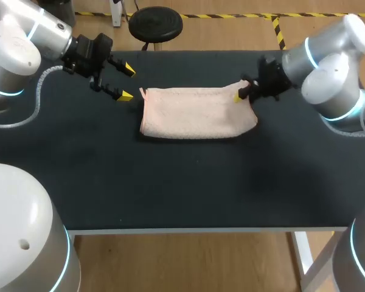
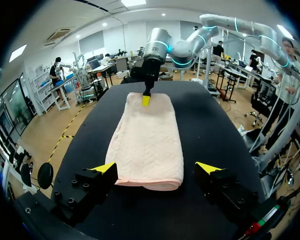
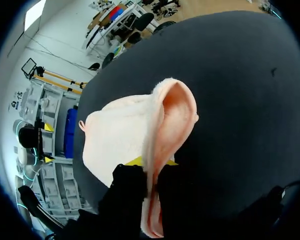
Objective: Fold the towel
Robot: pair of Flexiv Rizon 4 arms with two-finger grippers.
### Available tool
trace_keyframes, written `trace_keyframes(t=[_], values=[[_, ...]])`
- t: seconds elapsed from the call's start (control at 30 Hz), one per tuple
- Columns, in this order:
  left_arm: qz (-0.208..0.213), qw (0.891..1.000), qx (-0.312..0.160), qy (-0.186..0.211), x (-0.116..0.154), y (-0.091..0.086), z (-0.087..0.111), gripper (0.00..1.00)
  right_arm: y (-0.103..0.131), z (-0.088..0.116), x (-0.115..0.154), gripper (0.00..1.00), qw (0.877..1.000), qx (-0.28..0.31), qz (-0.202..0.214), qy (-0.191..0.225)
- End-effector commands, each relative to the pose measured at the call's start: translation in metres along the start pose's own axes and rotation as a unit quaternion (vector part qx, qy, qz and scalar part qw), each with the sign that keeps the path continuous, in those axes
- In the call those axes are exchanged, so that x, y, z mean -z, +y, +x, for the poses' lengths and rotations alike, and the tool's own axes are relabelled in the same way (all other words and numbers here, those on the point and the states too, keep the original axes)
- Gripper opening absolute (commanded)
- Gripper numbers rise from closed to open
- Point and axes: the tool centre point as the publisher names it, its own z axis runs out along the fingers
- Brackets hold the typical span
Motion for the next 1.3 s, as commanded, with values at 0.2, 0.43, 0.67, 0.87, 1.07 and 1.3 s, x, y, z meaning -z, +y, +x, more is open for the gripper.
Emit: trace_keyframes(t=[0.2, 0.43, 0.67, 0.87, 1.07, 1.3], values=[[0.001, 1.0, -0.001, -0.001, 0.0, 0.0, 0.0, 1.0, 0.008, 0.079, -0.006, 0.0, 0.997, 0.041, -0.005, -0.064], [0.001, 1.0, -0.001, -0.001, 0.0, 0.0, 0.0, 1.0, 0.014, 0.144, -0.046, 0.0, 0.994, 0.083, 0.018, -0.068], [0.001, 1.0, -0.001, -0.001, 0.0, 0.0, 0.0, 1.0, 0.002, 0.196, -0.09, 0.0, 0.991, 0.107, 0.042, -0.068], [0.001, 1.0, -0.001, -0.001, 0.0, 0.0, 0.0, 1.0, -0.009, 0.211, -0.109, 0.0, 0.991, 0.096, 0.048, -0.074], [0.001, 1.0, -0.001, -0.001, 0.0, 0.0, 0.0, 1.0, -0.015, 0.227, -0.107, 1.0, 0.992, 0.098, 0.038, -0.071], [0.001, 1.0, -0.001, -0.001, 0.0, 0.0, 0.0, 1.0, -0.012, 0.242, -0.08, 1.0, 0.993, 0.098, -0.001, -0.064]])
